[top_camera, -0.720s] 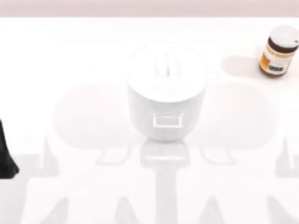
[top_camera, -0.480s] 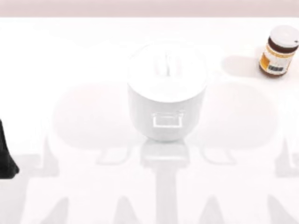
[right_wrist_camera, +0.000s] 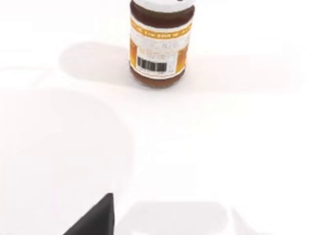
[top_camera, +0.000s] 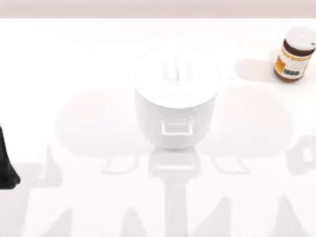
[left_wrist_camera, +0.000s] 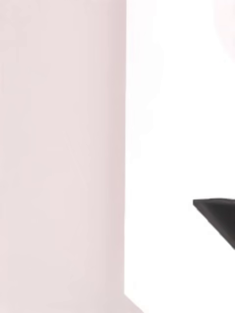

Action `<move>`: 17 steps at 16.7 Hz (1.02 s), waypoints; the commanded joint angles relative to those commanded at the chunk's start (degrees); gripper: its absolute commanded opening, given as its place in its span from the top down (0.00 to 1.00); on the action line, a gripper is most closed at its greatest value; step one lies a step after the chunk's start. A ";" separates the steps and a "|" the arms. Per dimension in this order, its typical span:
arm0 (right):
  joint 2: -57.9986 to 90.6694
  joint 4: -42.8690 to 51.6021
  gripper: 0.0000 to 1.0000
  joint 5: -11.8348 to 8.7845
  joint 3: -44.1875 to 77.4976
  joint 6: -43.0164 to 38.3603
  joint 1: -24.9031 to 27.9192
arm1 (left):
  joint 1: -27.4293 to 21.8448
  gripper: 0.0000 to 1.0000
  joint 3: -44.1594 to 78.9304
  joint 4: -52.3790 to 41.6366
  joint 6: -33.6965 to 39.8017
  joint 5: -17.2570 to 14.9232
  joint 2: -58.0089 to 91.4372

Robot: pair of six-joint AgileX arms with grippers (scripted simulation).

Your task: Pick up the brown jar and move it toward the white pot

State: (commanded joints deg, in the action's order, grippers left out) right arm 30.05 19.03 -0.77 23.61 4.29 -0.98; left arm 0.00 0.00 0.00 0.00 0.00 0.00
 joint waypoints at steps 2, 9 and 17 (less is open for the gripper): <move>10.74 6.29 0.00 -0.30 9.21 1.81 -0.35 | 0.00 0.00 0.00 0.00 0.00 0.00 0.00; 51.09 28.79 0.00 -2.18 48.62 10.09 -1.11 | 0.00 0.00 0.00 0.00 0.00 0.00 0.00; 92.62 47.57 0.00 -5.46 94.07 19.99 -0.52 | 0.00 0.00 0.00 0.00 0.00 0.00 0.00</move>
State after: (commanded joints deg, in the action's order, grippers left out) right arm 122.68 66.60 -6.23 117.68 24.28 -1.50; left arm 0.00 0.00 0.00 0.00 0.00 0.00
